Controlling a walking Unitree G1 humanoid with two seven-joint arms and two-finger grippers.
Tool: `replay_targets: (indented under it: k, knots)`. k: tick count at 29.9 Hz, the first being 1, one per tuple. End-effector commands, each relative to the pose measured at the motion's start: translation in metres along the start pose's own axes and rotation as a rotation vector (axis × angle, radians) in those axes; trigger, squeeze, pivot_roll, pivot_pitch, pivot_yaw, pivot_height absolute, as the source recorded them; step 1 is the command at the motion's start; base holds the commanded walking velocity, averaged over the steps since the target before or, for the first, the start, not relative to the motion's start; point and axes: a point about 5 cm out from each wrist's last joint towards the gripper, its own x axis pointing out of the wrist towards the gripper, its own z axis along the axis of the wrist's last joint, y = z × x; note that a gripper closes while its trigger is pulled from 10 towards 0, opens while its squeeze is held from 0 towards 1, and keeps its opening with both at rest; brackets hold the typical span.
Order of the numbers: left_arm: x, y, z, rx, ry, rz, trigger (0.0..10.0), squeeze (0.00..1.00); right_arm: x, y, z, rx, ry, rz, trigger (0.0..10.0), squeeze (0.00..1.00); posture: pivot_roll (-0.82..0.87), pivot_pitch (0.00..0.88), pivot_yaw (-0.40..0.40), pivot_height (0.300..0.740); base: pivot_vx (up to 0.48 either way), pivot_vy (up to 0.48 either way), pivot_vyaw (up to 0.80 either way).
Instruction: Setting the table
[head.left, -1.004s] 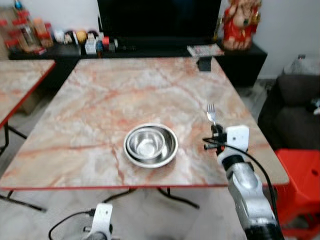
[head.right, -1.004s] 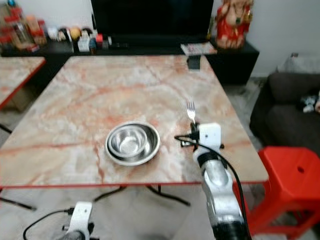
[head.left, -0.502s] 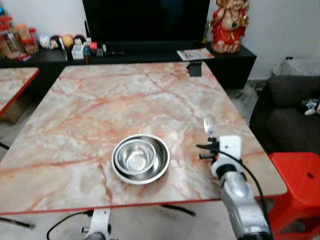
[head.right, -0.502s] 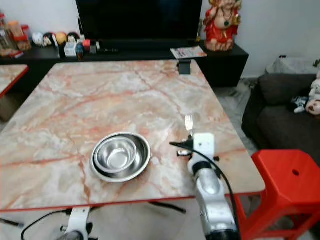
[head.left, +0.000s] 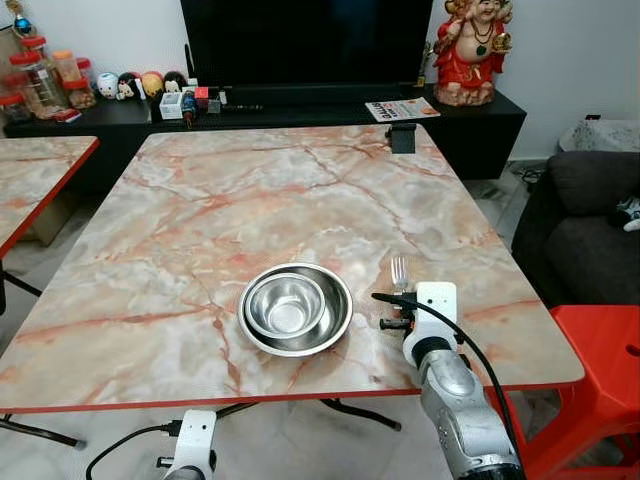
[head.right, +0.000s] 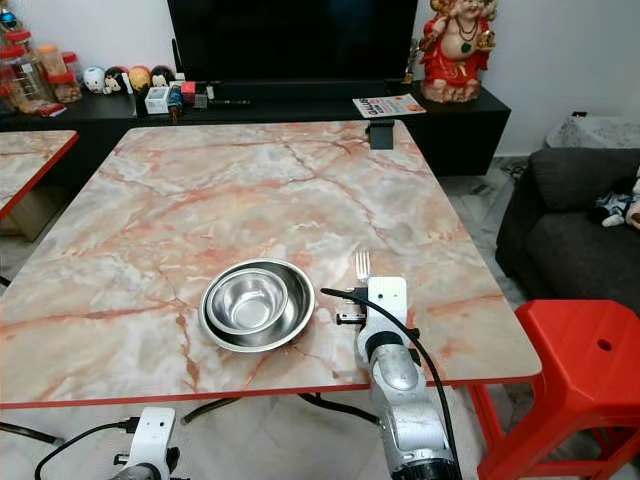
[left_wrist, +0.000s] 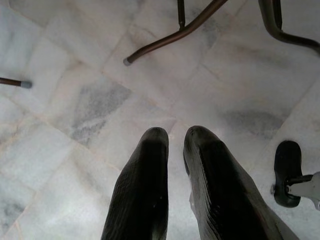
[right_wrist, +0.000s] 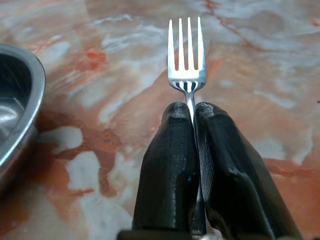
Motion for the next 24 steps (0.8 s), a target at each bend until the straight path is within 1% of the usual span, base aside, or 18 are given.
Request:
replay_targets:
  k: [1,6,12,24]
  knots:
    - [0.0,0.004,-0.002,0.012,0.004,0.003,10.0,0.0,0.001,0.005,0.0,-0.027,0.015,0.035,10.0,0.0,-0.04,0.0,0.007,0.74,0.0,0.0,0.0]
    - [-0.001,0.006,-0.002,0.018,0.007,0.004,10.0,0.0,0.002,0.01,-0.006,-0.035,0.053,0.065,10.0,0.0,-0.04,0.0,0.009,0.74,0.0,0.0,0.0]
    - [-0.001,0.009,-0.001,0.029,0.007,0.008,10.0,0.0,0.002,0.013,-0.011,-0.039,0.068,0.072,10.0,0.0,-0.03,0.0,0.015,0.74,0.0,0.0,0.0]
    - [0.0,0.012,0.0,0.034,0.006,0.014,10.0,0.0,0.005,0.013,-0.012,-0.03,0.078,0.054,10.0,0.0,-0.03,0.0,0.019,0.74,0.0,0.0,0.0]
